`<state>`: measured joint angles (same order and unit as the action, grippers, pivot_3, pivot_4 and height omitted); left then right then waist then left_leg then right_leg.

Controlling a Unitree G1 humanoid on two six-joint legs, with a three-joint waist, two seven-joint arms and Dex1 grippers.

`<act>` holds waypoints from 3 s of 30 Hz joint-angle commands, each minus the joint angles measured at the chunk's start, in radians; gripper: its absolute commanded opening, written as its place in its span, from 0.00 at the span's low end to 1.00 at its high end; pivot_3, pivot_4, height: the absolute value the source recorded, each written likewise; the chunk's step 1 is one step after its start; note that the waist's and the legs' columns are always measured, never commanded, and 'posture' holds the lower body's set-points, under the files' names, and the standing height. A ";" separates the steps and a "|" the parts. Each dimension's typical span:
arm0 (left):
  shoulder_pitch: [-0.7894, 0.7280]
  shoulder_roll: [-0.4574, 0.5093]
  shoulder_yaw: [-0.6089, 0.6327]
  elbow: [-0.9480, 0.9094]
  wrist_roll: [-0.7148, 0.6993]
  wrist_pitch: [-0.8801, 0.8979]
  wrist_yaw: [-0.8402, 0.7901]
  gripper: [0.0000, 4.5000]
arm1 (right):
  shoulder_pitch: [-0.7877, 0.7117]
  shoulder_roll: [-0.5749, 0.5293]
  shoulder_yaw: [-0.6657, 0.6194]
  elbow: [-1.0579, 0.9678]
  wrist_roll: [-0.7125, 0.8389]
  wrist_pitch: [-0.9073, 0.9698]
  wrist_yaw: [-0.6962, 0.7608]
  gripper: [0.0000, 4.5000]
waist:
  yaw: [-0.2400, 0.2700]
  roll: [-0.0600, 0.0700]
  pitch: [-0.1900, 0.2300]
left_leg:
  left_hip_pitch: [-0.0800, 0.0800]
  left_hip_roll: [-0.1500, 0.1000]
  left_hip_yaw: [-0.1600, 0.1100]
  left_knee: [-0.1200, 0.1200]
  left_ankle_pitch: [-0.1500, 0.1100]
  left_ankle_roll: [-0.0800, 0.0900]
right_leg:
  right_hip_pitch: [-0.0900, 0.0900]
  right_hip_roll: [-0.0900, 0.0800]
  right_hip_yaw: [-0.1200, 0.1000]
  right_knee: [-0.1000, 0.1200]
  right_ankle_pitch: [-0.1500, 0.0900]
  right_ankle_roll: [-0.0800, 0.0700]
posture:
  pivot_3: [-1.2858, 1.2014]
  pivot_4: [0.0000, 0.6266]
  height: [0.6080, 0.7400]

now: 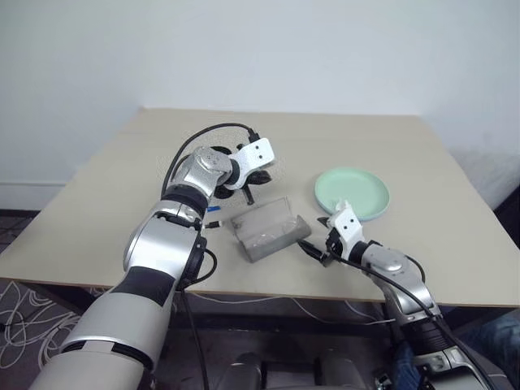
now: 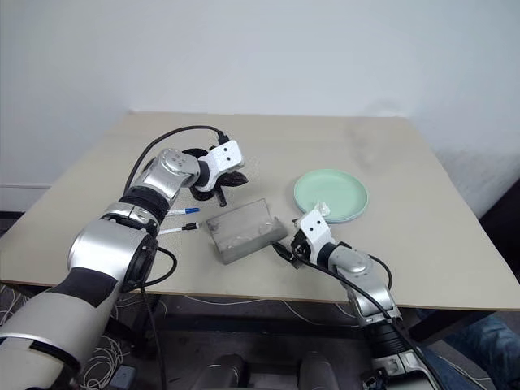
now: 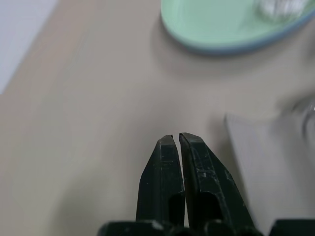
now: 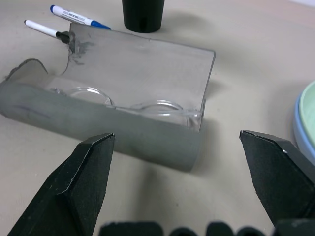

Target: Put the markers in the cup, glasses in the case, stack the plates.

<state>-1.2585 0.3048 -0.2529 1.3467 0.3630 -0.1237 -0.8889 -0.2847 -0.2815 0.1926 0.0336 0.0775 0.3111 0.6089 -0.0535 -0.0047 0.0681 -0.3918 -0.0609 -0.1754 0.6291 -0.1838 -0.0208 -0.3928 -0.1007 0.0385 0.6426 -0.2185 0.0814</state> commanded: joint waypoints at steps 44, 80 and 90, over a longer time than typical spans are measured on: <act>0.273 0.082 0.105 -0.516 -0.258 0.330 -0.333 0.00 | -0.148 0.033 -0.130 0.120 0.056 -0.069 -0.061 0.98 | -0.005 0.001 0.000 | 0.007 0.001 0.000 -0.002 0.000 0.000 | 0.003 0.001 0.001 0.002 0.000 0.000 | 0.52 0.00 1.00; 0.170 0.342 -0.158 -0.144 0.033 0.202 -0.373 0.80 | -0.214 0.059 -0.089 0.232 0.042 -0.098 -0.011 0.98 | -0.018 0.001 0.000 | 0.007 0.001 0.000 -0.006 0.000 0.000 | 0.001 0.001 0.002 0.001 0.000 -0.001 | 0.52 0.00 1.00; 0.135 0.298 -0.183 -0.057 0.093 0.142 -0.324 0.80 | -0.184 0.044 -0.089 0.174 0.066 -0.078 0.020 0.98 | -0.019 0.001 0.000 | 0.007 0.001 0.000 -0.006 0.000 0.000 | 0.001 0.001 0.002 0.001 0.000 -0.001 | 0.52 0.00 1.00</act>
<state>-1.0984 0.6029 -0.4251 1.2817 0.4353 0.0295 -1.2394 -0.4572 -0.2284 0.1128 0.2733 0.1193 0.2380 0.6096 -0.0724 -0.0036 0.0682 -0.3850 -0.0600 -0.1755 0.6236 -0.1838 -0.0210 -0.3911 -0.0999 0.0401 0.6433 -0.2186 0.0809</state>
